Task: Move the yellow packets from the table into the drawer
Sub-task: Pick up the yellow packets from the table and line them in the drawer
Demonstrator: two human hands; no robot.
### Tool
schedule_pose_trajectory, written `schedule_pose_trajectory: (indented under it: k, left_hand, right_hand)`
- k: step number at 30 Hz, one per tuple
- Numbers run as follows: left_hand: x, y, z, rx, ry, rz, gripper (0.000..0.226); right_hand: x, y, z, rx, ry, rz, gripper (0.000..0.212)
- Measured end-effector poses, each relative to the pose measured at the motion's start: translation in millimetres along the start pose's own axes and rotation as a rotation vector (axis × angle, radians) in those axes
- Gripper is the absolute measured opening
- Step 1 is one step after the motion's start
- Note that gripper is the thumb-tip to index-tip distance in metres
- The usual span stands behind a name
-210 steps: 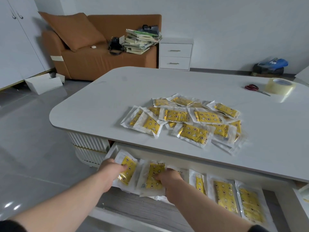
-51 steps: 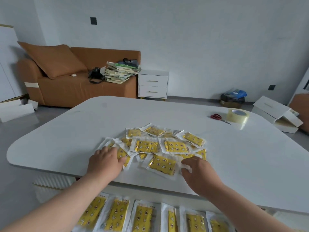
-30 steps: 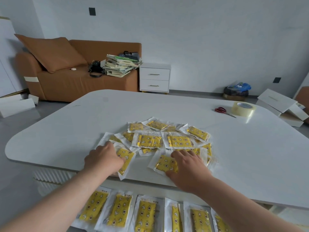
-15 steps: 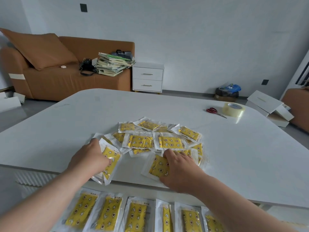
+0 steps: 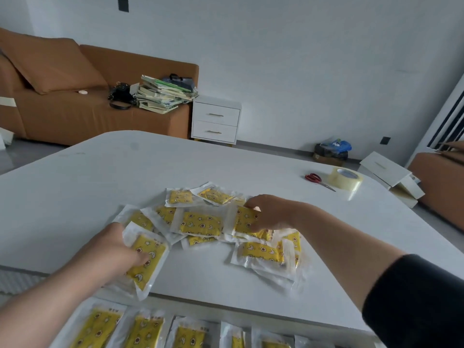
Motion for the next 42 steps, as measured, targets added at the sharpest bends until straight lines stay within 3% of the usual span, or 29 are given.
schedule_pose_trajectory:
  k: [4,9,16,31,35,39,42]
  left_hand:
    - [0,-1,-3,-0.017,-0.011,-0.002,0.072]
    - [0,-3,-4,-0.010,-0.007,0.005,0.054]
    - [1,-6,-4,0.001,-0.001,-0.001,0.052]
    - [0,-5,-1,0.022,-0.022,0.000,0.051]
    - [0,-6,-2,0.026,-0.018,0.000,0.049]
    - [0,-6,-2,0.035,-0.031,0.009,0.045]
    - [1,-7,-2,0.043,-0.073,-0.010,0.053]
  right_hand:
    - [4,14,-3,-0.044,-0.074,0.098,0.076]
    - [4,13,1,-0.041,-0.160,0.097,0.079]
    - [5,7,8,-0.017,-0.212,0.001,0.064]
    - [9,-8,9,0.061,-0.029,-0.190,0.046]
    - [14,-10,6,0.018,0.003,-0.218,0.028]
    - [22,-15,-2,0.019,0.186,-0.279,0.018]
    - [22,-23,-9,0.012,0.704,-0.316,0.022]
Point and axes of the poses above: each hand's wrist, its own y-axis towards the middle knuckle, its own x-axis out of the back of the hand, z = x × y, the point moved 5 cm from there along y, towards the middle knuckle, and after that the axes turned 5 degrees about z, right-handed, at the moved point
